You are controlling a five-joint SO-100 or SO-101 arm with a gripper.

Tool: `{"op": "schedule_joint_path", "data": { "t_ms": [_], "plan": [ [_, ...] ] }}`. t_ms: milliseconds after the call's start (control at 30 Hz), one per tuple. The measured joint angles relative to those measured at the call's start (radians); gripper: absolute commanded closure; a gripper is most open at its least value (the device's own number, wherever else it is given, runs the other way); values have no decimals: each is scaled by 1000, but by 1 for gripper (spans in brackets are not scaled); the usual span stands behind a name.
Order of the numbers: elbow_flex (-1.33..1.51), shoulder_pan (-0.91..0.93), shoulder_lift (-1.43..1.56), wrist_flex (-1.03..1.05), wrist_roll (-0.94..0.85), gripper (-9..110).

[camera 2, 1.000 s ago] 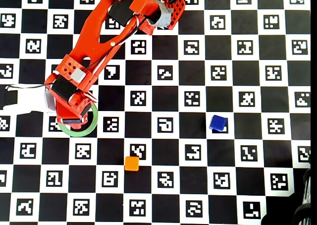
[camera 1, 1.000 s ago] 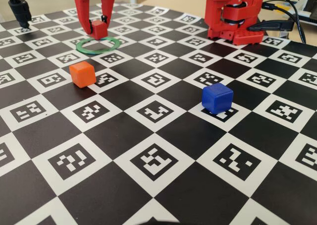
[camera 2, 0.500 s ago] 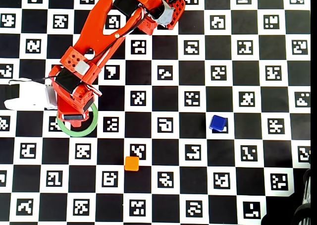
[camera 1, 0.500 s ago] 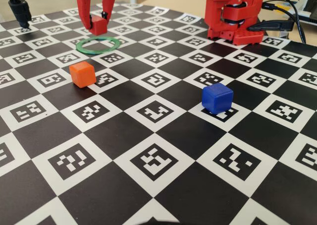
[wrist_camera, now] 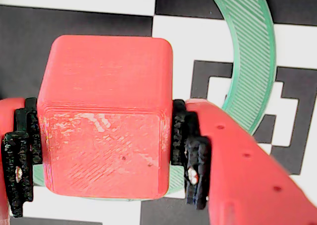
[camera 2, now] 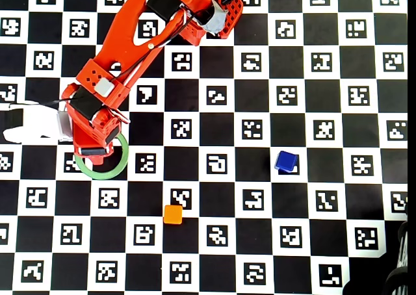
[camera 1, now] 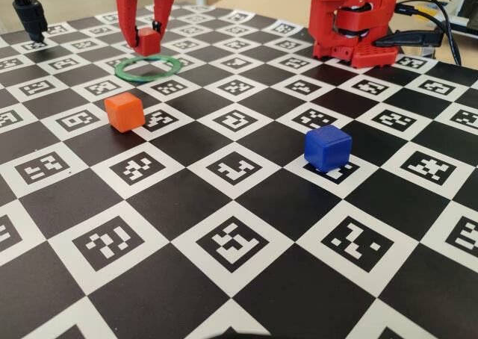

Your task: Grab the red cube then put it in the green circle then put the blue cube on top and finally the orange cube on top

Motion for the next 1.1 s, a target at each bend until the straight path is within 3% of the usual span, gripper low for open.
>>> {"op": "schedule_joint_path", "data": {
  "t_ms": [1100],
  "plan": [
    [95, -17, 2, -107, 28, 98]
  ]
}}
